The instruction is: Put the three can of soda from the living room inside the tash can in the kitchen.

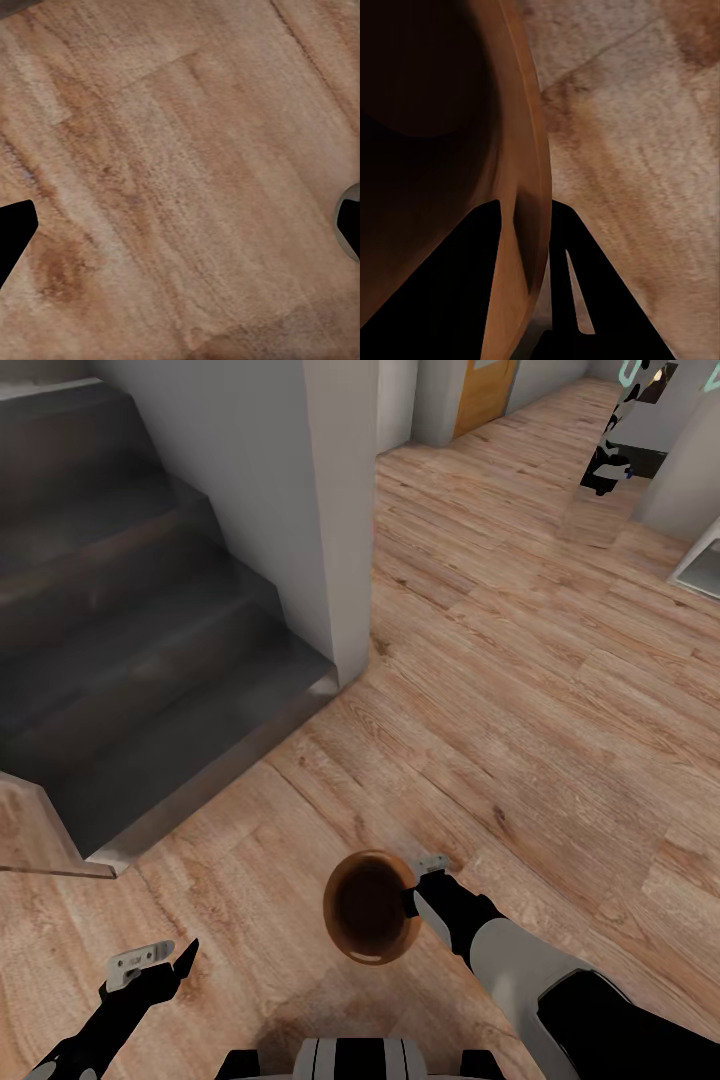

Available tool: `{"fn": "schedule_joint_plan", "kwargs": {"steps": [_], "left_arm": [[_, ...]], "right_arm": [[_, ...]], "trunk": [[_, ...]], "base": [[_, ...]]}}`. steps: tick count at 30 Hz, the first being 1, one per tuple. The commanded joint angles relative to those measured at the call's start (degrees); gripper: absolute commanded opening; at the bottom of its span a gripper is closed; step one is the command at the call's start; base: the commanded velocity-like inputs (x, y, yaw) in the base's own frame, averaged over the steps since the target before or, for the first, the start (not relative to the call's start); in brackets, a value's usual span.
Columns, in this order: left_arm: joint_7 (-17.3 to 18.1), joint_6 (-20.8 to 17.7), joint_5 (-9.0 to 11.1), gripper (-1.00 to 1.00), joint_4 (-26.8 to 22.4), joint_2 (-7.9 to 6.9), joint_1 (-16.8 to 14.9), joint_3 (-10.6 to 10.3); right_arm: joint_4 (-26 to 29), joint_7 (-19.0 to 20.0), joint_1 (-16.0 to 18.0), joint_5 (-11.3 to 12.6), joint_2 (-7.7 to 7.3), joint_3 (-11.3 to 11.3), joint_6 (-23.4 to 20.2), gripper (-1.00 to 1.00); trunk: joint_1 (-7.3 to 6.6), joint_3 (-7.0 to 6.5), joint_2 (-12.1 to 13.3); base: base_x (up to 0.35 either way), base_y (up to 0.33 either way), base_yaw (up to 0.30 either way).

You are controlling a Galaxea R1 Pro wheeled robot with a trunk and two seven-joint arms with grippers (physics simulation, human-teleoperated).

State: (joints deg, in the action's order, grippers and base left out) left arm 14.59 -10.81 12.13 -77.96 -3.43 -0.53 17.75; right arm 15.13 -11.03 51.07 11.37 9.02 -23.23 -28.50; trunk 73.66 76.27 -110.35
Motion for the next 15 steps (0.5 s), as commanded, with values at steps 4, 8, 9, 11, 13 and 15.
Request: {"fn": "schedule_joint_plan", "kwargs": {"steps": [4,8,9,11,13,15], "left_arm": [[-0.02,0.0,-0.03,1.0,0.0,0.0,0.0,0.0],[-0.02,0.0,-0.07,1.0,0.0,0.0,-0.06,0.0],[-0.01,0.0,-0.08,1.0,0.0,0.0,-0.07,0.0],[-0.02,0.0,-0.08,1.0,0.0,0.0,-0.07,0.0],[-0.03,0.0,-0.08,1.0,0.0,0.0,-0.08,0.0],[-0.05,0.0,-0.08,1.0,0.0,0.0,-0.08,0.0]], "right_arm": [[-0.01,0.04,-0.01,-0.38,-0.04,-0.02,-0.06,-1.0],[-0.01,0.04,-0.01,-0.38,-0.05,-0.01,-0.02,-1.0],[-0.01,0.04,-0.01,-0.38,-0.05,0.0,-0.02,-1.0],[-0.01,0.04,-0.01,-0.38,-0.04,-0.01,-0.02,-1.0],[-0.01,0.04,-0.01,-0.38,-0.01,-0.01,-0.04,-1.0],[-0.01,0.04,-0.01,-0.38,0.0,-0.03,-0.04,-1.0]], "trunk": [[-0.88,-0.72,1.6],[-1.75,-1.43,3.21],[-1.97,-1.61,3.61],[-2.41,-1.97,4.41],[-2.85,-2.33,5.21],[-3.29,-2.69,6.02]], "base": [[0.0,0.0,0.0],[0.0,0.0,0.0],[0.0,0.0,0.0],[0.0,0.0,0.0],[0.0,0.0,0.0],[0.0,0.0,0.0]]}}
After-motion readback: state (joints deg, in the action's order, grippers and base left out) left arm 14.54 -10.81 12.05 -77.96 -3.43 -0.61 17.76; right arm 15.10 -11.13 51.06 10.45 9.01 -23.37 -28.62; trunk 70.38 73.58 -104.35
